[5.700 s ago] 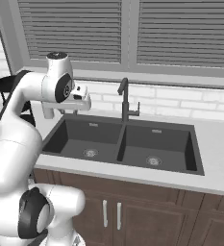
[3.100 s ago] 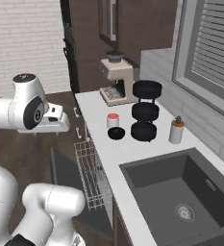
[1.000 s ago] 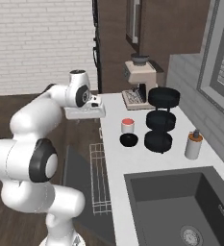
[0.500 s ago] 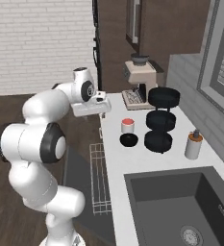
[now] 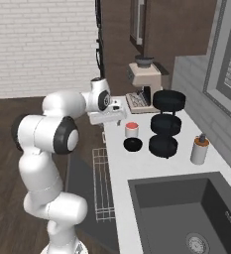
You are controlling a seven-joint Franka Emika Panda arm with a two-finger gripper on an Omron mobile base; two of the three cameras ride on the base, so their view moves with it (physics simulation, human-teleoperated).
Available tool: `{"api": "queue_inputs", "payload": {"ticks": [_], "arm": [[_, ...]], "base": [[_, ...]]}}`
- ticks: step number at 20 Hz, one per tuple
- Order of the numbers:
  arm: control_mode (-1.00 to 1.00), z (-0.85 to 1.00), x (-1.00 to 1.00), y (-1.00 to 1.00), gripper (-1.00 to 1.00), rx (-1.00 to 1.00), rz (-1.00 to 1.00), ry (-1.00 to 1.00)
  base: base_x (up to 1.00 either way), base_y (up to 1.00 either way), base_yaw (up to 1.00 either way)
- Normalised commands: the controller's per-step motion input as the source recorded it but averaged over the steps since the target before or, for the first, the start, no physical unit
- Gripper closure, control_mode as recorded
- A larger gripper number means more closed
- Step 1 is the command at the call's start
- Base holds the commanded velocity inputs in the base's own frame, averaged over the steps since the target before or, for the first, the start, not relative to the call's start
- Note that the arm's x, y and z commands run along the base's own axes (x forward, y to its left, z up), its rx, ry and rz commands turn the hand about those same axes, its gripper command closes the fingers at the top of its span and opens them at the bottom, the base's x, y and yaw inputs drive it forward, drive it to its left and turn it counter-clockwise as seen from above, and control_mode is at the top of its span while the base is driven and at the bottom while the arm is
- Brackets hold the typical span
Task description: Pick up the cup and bowl from the counter, place them in the dishwasher, and close the dishwasher door.
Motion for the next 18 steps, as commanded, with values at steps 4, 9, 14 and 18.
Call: {"api": "queue_inputs", "payload": {"ticks": [4, 9, 14, 18], "arm": [[-1.0, -0.29, 0.65, -0.18, -1.0, 0.0, 0.04, 0.0], [-1.0, -0.03, 0.55, -0.23, -1.0, 0.0, 0.01, 0.0], [-1.0, -0.07, 0.51, -0.13, -1.0, 0.03, 0.01, 0.0], [-1.0, -0.21, 0.46, -0.18, -1.0, 0.08, 0.02, 0.0]], "base": [[0.0, 0.0, 0.0], [0.0, 0.0, 0.0], [0.0, 0.0, 0.0], [0.0, 0.0, 0.0]]}}
